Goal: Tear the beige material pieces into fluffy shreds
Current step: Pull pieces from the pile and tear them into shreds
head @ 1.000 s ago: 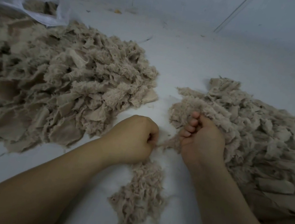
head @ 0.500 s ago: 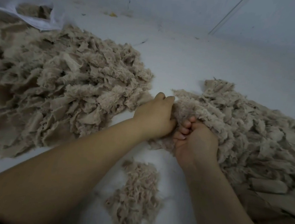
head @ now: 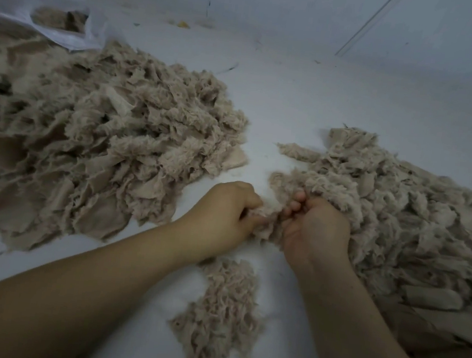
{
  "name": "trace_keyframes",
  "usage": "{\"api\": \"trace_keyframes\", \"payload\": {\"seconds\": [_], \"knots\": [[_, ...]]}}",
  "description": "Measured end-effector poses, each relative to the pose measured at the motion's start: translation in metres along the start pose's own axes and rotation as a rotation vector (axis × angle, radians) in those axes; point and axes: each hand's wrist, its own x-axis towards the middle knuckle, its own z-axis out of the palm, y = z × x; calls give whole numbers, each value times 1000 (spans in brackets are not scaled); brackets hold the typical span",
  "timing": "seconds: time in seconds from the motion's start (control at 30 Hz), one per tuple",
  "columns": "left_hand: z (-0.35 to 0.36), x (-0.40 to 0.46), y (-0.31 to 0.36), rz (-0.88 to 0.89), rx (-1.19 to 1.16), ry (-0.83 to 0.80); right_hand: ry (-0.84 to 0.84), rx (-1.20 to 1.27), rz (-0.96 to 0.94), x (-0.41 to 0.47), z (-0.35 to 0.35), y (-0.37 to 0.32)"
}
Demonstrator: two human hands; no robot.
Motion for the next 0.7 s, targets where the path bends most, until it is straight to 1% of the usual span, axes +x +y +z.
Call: {"api": "trace_keyframes", "payload": {"seconds": [0.03, 0.1, 0.17, 0.2, 0.27, 0.37, 0.43, 0.53, 0.6, 0.7], "knots": [[-2, -5, -1, -35, -23, 28, -2, 21, -5, 0, 0, 0], [-5, -8, -3, -135, -109, 144, -26, 48, 0, 1, 0, 0], [-3, -3, 0, -227, -232, 241, -58, -18, 17, 0, 0, -1], [-1, 2, 3, -255, -276, 262, -76, -61, 28, 0, 0, -1], [7, 9, 11, -255, -311, 292, -111, -118, 40, 0, 0, -2], [17, 12, 15, -205, -312, 298, -141, -152, 21, 0, 0, -1], [19, 11, 11, -182, -272, 303, -177, -163, 5, -1, -2, -1], [16, 12, 5, -185, -276, 338, -247, -192, 17, -5, -3, -2], [15, 13, 5, -203, -367, 329, -307, -213, 42, -6, -4, -2], [14, 11, 7, -231, -605, 241, -365, -280, 45, -4, -7, -1]]}}
